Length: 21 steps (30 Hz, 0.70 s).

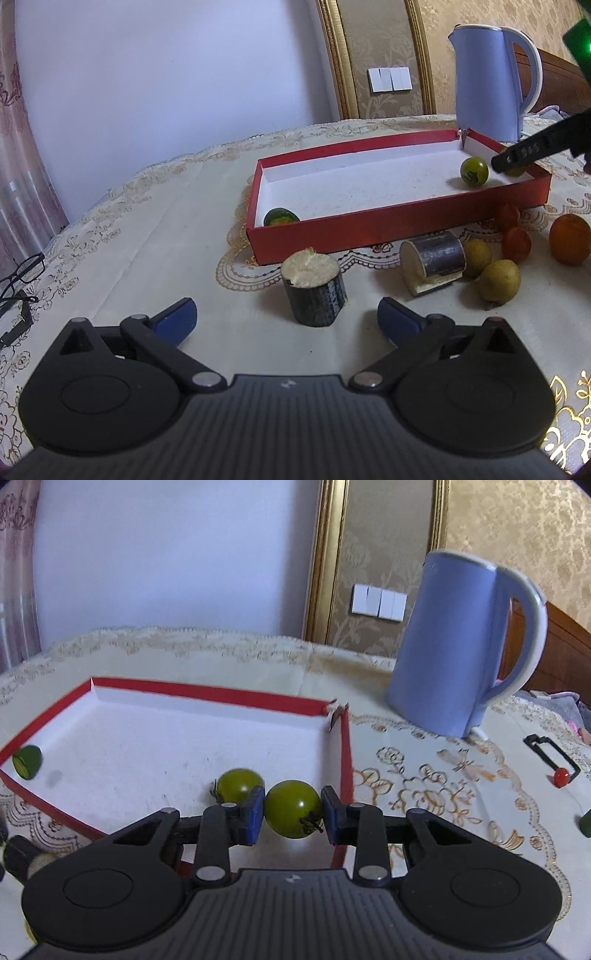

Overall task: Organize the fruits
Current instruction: 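Place the green tomato in the tray beside the first and release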

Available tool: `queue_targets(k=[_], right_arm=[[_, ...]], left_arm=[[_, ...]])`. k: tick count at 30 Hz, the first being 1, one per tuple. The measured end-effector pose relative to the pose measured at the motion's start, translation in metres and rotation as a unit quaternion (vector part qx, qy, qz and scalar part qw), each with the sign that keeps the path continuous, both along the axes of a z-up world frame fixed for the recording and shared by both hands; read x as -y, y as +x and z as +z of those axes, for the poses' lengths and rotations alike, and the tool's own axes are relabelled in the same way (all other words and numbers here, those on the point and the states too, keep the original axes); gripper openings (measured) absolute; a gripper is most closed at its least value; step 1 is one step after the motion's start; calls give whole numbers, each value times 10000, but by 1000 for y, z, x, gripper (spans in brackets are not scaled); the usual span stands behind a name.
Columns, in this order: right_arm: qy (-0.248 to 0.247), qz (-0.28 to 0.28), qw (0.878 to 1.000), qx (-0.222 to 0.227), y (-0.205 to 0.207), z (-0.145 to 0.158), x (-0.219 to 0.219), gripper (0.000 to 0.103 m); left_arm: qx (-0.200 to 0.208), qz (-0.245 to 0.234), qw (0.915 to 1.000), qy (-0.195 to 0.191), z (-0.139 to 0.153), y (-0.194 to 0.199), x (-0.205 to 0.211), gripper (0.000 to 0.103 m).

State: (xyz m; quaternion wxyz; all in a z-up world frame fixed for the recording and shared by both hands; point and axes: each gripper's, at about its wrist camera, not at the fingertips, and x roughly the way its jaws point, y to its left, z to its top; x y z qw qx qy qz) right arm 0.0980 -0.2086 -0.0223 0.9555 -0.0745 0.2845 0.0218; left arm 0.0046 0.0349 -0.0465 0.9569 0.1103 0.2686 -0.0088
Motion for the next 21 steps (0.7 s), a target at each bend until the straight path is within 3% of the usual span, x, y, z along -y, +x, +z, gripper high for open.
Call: queue_targets(k=[10, 14, 18, 21], right_arm=[[89, -49, 9997, -243, 11, -13, 2, 32], [-21, -84, 10000, 26, -2, -7, 0, 35], [169, -229, 9991, 306, -26, 5, 12, 79], [135, -560, 9964, 622, -53, 12, 29, 83]], left_arm=[[-27, 3, 10000, -53, 0, 1, -2, 103], [-40, 5, 10000, -79, 0, 1, -2, 103], [-53, 8, 9999, -110, 0, 2, -2, 103], [-57, 8, 9999, -119, 0, 2, -2, 103]])
